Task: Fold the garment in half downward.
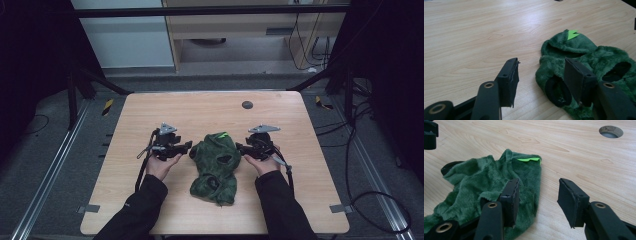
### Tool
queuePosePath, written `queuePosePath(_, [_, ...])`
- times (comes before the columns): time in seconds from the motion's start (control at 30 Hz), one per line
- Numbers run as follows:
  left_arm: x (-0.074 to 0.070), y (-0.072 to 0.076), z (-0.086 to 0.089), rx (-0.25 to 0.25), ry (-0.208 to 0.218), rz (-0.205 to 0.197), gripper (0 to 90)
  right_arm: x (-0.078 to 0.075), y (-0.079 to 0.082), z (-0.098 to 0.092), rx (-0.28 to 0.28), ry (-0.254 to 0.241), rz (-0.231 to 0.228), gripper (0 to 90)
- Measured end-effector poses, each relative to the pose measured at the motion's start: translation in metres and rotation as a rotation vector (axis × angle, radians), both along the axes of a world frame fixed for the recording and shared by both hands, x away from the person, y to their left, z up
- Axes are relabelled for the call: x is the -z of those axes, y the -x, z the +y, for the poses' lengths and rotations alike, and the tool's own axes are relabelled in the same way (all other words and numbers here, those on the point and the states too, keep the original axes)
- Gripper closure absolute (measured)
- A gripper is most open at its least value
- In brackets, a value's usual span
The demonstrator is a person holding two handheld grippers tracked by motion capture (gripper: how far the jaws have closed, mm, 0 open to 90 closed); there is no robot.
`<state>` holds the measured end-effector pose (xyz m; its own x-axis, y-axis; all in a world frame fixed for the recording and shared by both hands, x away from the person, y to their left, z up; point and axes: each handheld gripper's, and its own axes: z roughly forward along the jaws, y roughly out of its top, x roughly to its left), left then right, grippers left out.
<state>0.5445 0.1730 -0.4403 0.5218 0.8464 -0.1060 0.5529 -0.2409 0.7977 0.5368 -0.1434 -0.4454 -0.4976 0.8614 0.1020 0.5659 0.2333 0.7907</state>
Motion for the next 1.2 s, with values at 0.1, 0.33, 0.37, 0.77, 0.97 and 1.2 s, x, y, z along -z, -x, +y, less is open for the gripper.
queuePosePath(0.1, [0.002,-0.003,-0.001,-0.001,-0.004,0.01,45.9,0.0,-0.003,0.001,-0.002,0.001,0.0,52.0])
queuePosePath(0.33, [0.001,-0.01,-0.011,0.013,-0.03,0.009,46.1,0.003,-0.009,0.007,-0.015,0.008,0.014,52.8])
queuePosePath(0.37, [0.001,-0.011,-0.012,0.015,-0.034,0.007,46.4,0.004,-0.01,0.008,-0.014,0.013,0.015,53.1])
queuePosePath(0.77, [0.011,-0.028,-0.025,0.029,-0.064,0.039,50.5,0.012,-0.018,0.013,-0.023,0.03,0.041,54.3])
queuePosePath(0.97, [0.019,-0.033,-0.028,0.037,-0.06,0.058,52.2,0.017,-0.021,0.012,-0.025,0.036,0.059,55.4])
queuePosePath(1.2, [0.028,-0.038,-0.032,0.056,-0.075,0.086,55.8,0.022,-0.022,0.014,-0.035,0.044,0.076,56.3])
